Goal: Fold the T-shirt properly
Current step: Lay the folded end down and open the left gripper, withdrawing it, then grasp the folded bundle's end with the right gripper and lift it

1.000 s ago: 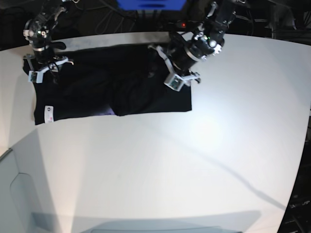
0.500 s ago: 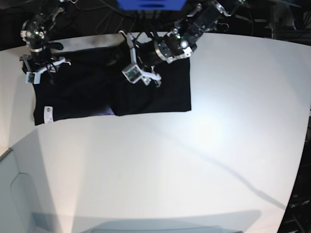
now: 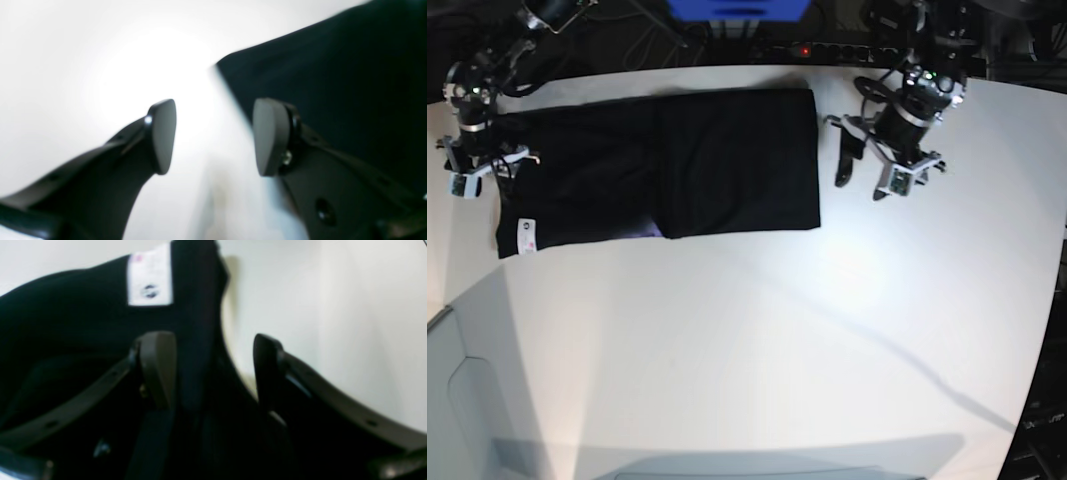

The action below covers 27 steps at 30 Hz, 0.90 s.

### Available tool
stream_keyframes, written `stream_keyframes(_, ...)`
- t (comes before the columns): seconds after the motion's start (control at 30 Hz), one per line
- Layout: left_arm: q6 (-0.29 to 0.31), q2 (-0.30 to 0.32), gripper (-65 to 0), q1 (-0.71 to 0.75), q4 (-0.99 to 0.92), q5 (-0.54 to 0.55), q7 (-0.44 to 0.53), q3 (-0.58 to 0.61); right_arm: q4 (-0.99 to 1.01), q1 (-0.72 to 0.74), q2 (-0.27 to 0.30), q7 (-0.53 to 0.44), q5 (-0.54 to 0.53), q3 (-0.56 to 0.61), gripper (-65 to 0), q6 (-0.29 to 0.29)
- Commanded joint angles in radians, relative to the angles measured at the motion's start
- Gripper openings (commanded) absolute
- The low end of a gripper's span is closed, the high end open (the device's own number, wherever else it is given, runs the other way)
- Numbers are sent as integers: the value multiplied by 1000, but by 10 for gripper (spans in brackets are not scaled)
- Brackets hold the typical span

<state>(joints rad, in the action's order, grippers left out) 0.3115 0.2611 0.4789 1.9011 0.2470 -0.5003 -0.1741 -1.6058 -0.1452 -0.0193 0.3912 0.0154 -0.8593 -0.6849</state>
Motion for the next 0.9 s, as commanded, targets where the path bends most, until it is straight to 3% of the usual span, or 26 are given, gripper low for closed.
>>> stream_keyframes(0.0, 1, 8, -293, 4, 5, 38, 25, -41, 2, 9, 20, -19, -15, -1, -278, -13)
stream_keyframes(0.23, 1, 11, -293, 2, -81, 263, 18, -222, 114, 15, 42, -22, -15, -2, -278, -13)
stream_keyframes(0.6, 1, 7, -293, -18, -99, 277, 16, -227, 258, 8, 57, -25, -16, 19, -294, -13)
stream_keyframes(0.67, 1, 7, -293, -19, -99, 277, 16, -227, 256, 3, 60, -25, -16, 50, -357, -13)
stream_keyframes(0.87, 1, 4, -293, -21, -120, 282, 16, -227, 252, -24, 63, -27, -16, 117, -640, -13)
